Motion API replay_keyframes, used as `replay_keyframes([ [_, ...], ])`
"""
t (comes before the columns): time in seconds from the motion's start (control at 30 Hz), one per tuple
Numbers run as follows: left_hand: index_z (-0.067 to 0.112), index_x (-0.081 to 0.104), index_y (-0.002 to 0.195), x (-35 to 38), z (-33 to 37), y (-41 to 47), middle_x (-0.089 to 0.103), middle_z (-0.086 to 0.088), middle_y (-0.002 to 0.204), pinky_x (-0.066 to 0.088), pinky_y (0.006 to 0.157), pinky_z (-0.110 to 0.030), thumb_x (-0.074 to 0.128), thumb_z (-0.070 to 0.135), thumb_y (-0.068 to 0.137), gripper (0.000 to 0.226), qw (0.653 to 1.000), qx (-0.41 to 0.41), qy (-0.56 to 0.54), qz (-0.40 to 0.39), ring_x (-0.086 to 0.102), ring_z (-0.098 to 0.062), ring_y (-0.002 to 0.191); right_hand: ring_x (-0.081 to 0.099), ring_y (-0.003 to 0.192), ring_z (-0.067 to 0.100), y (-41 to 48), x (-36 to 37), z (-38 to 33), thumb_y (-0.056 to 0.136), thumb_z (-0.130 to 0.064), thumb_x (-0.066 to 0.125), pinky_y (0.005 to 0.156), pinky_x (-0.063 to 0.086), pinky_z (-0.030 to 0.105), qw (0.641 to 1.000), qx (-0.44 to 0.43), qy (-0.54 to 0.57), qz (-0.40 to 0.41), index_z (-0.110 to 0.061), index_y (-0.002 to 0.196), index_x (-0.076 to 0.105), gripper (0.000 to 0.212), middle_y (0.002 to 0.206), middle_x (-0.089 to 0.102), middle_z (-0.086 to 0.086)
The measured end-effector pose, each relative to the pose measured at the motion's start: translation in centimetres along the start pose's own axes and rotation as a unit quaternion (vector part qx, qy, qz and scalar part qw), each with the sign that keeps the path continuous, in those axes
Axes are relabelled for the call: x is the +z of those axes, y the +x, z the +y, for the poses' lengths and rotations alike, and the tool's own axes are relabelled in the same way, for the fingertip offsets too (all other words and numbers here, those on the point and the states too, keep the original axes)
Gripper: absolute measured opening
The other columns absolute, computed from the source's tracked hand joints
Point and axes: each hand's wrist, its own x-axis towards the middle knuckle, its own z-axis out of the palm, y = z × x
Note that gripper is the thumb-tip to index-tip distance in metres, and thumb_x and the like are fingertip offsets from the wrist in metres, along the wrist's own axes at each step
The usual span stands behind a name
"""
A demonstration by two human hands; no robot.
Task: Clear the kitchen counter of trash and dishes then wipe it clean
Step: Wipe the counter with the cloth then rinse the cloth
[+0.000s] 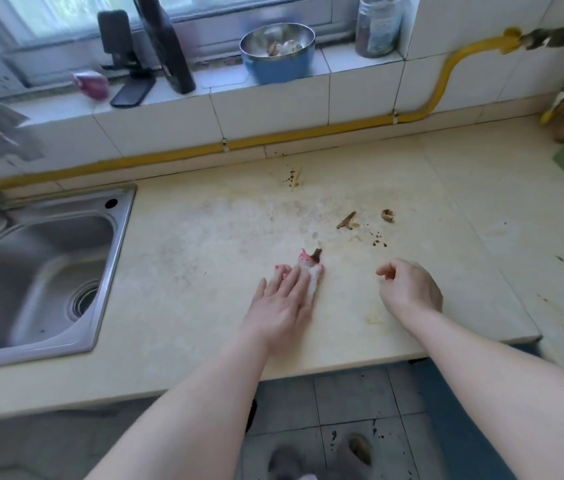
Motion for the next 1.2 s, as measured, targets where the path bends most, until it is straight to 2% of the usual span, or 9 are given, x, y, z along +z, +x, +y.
replay_keyframes([
  [0.1, 0.023, -0.008, 0.154, 0.9, -1.6, 0.7, -0.015, 0.005, 0.162, -0.009, 0.118, -0.042, 0.014, 0.051, 0.102, 0.064, 0.997, -0.061, 0.019, -0.032, -0.019, -0.014, 0.147, 0.056, 0.110, 0.020, 0.7, 0.4, -1.5, 0.087, -0.008, 0.047, 0.084, 0.045, 0.027, 1.000, -0.019, 0.000, 0.004, -0.029, 0.105, 0.064, 0.032, 0.120, 0.058, -0.003],
  [0.3, 0.019, -0.006, 0.155, -1.2, -8.1, 1.6, -0.013, -0.002, 0.163, -0.006, 0.118, -0.050, 0.013, 0.050, 0.101, 0.065, 0.963, -0.270, 0.002, 0.019, -0.014, -0.021, 0.149, 0.055, 0.112, 0.021, 2.5, 1.6, -5.5, 0.086, -0.004, 0.044, 0.088, 0.044, 0.028, 0.997, -0.072, 0.020, -0.024, -0.027, 0.106, 0.065, 0.037, 0.122, 0.059, -0.003],
  [0.4, 0.019, -0.004, 0.155, -2.1, -11.1, 2.7, -0.008, -0.004, 0.163, -0.003, 0.119, -0.051, 0.016, 0.050, 0.101, 0.066, 0.943, -0.329, -0.011, 0.059, -0.009, -0.023, 0.150, 0.055, 0.112, 0.021, 4.1, 2.3, -8.0, 0.087, -0.004, 0.044, 0.087, 0.044, 0.028, 0.995, -0.091, 0.014, -0.028, -0.027, 0.105, 0.065, 0.036, 0.123, 0.060, -0.002],
  [0.53, 0.040, -0.003, 0.152, -3.5, -13.9, 5.0, -0.009, -0.004, 0.163, -0.005, 0.117, -0.053, 0.016, 0.051, 0.101, 0.056, 0.943, -0.324, -0.027, 0.068, -0.011, -0.025, 0.150, 0.058, 0.109, 0.019, 6.3, 3.6, -12.1, 0.091, -0.008, 0.047, 0.083, 0.046, 0.027, 0.993, -0.110, -0.007, -0.043, -0.029, 0.103, 0.067, 0.032, 0.123, 0.061, -0.005],
  [0.63, 0.046, 0.003, 0.151, -5.2, -16.3, 7.6, -0.008, 0.001, 0.163, -0.006, 0.116, -0.056, 0.014, 0.051, 0.101, 0.051, 0.949, -0.307, -0.029, 0.062, -0.013, -0.024, 0.149, 0.055, 0.114, 0.017, 7.8, 4.9, -15.6, 0.091, -0.006, 0.047, 0.090, 0.045, 0.028, 0.986, -0.152, -0.031, -0.064, -0.028, 0.106, 0.066, 0.033, 0.123, 0.061, -0.006],
  [0.83, 0.024, 0.001, 0.155, -7.9, -21.0, 13.6, -0.006, -0.003, 0.163, -0.006, 0.116, -0.055, 0.012, 0.049, 0.100, 0.061, 0.922, -0.376, -0.044, 0.084, -0.013, -0.028, 0.149, 0.051, 0.117, 0.015, 10.5, 7.4, -20.5, 0.091, -0.008, 0.048, 0.095, 0.043, 0.029, 0.977, -0.189, -0.037, -0.097, -0.025, 0.106, 0.067, 0.029, 0.121, 0.060, -0.005],
  [0.97, 0.015, 0.007, 0.155, -9.5, -23.4, 16.7, -0.003, -0.009, 0.163, -0.005, 0.117, -0.053, 0.023, 0.044, 0.101, 0.063, 0.881, -0.448, -0.064, 0.139, -0.009, -0.030, 0.149, 0.052, 0.116, 0.015, 12.1, 7.9, -21.4, 0.093, -0.008, 0.048, 0.096, 0.045, 0.030, 0.980, -0.180, -0.025, -0.082, -0.025, 0.103, 0.068, 0.028, 0.120, 0.062, -0.005],
  [1.1, 0.012, 0.041, 0.138, -9.0, -23.0, 18.7, 0.034, -0.011, 0.151, 0.010, 0.112, -0.054, 0.039, 0.019, 0.095, 0.045, 0.914, -0.344, 0.014, 0.213, 0.021, -0.023, 0.143, 0.052, 0.117, 0.015, 13.3, 7.3, -21.1, 0.095, -0.009, 0.049, 0.097, 0.045, 0.031, 0.985, -0.166, -0.006, -0.047, -0.024, 0.102, 0.069, 0.026, 0.120, 0.062, -0.006],
  [1.2, 0.004, 0.036, 0.144, -9.9, -22.1, 21.7, 0.030, -0.012, 0.155, 0.007, 0.115, -0.051, 0.031, 0.027, 0.099, 0.051, 0.917, -0.353, -0.023, 0.184, 0.014, -0.021, 0.148, 0.054, 0.114, 0.015, 14.0, 6.8, -20.4, 0.094, -0.007, 0.049, 0.095, 0.046, 0.032, 0.988, -0.150, 0.001, -0.026, -0.025, 0.101, 0.070, 0.028, 0.116, 0.064, -0.005],
])
